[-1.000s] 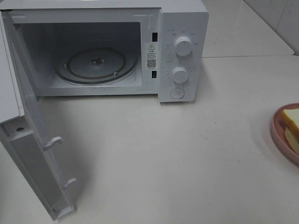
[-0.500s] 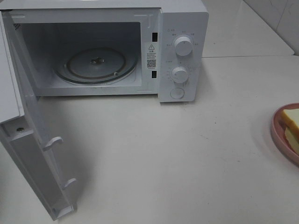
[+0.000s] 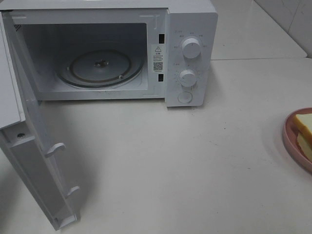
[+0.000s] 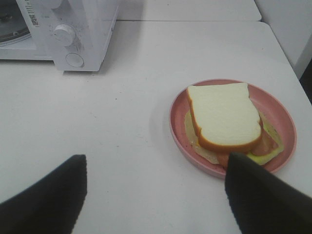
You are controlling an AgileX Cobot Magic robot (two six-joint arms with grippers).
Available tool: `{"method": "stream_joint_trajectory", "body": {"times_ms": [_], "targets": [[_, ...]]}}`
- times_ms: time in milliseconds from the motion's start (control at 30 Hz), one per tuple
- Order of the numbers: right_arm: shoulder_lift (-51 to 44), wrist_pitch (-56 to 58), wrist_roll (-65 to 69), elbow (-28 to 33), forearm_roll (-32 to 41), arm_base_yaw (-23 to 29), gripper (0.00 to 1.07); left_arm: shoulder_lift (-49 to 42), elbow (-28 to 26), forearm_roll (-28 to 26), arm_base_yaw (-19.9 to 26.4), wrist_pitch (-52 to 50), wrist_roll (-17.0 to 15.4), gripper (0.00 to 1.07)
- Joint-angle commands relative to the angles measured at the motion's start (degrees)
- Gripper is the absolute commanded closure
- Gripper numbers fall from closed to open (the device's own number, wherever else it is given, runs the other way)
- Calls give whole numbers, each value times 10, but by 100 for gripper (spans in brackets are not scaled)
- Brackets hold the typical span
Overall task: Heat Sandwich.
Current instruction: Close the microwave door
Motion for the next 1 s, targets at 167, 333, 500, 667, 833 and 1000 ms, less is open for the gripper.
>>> {"method": "stream_joint_trajectory", "body": {"times_ms": [167,333,500,667,833,1000], "targets": [[-14,1,-2,-1,-5,-3,32,101,1,47,-21,-115,-72,107],[-14,1,-2,-1,-5,-3,32,141,1,128,-21,-136,-118,107],[-14,1,-1,-1,-6,-3,32,189,1,167,-21,-203,-142,107],[-14,1,-1,-1,-6,-3,32,230,1,183,-21,-246,-141,107],[-14,1,-1,-1,-6,-3,32,262,1,196,-24,-262,-121,107],[-14,1,-1,-1,-7,-3,32,280,-6,172,-59,-263,-95,107]]}}
